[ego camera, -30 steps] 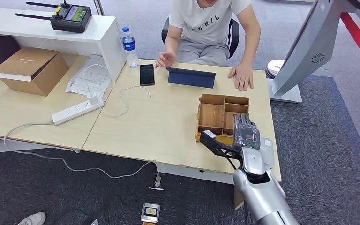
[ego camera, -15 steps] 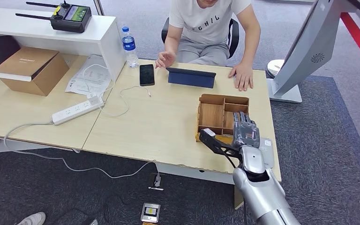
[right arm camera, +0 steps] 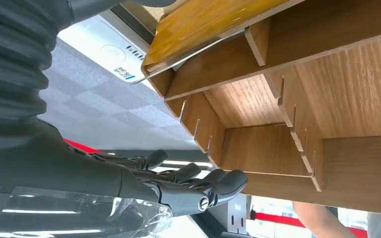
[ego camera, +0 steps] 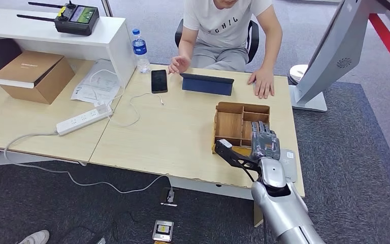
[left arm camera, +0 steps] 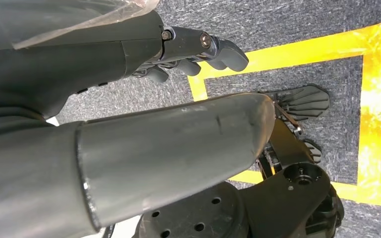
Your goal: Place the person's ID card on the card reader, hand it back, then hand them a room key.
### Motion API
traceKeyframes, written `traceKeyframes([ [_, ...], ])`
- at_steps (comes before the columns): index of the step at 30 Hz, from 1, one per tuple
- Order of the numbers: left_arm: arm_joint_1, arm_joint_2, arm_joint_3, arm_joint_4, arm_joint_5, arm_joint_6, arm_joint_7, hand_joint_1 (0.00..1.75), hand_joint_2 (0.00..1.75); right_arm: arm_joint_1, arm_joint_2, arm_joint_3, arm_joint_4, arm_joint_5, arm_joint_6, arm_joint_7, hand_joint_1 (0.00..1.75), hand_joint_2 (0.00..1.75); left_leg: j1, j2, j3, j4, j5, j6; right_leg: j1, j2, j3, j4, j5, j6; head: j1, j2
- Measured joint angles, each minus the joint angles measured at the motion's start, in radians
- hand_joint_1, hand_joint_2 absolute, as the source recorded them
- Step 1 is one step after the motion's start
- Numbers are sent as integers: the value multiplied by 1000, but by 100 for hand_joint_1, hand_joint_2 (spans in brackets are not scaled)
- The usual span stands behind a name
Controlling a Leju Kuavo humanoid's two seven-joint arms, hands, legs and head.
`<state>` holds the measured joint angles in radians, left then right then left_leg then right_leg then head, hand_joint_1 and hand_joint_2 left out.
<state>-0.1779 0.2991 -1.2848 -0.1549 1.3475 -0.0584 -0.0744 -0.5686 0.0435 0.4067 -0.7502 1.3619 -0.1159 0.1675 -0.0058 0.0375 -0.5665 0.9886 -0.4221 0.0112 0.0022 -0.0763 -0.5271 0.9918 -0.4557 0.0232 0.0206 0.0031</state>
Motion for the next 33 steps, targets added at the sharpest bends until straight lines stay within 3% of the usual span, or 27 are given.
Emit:
traceKeyframes([
  [33, 0, 0, 0, 3, 34, 19, 1, 0, 0, 10, 22, 5, -26, 39, 36, 18, 0, 175, 0, 0, 0, 0, 0, 0, 0, 0, 0, 0, 0, 0, 0, 0],
])
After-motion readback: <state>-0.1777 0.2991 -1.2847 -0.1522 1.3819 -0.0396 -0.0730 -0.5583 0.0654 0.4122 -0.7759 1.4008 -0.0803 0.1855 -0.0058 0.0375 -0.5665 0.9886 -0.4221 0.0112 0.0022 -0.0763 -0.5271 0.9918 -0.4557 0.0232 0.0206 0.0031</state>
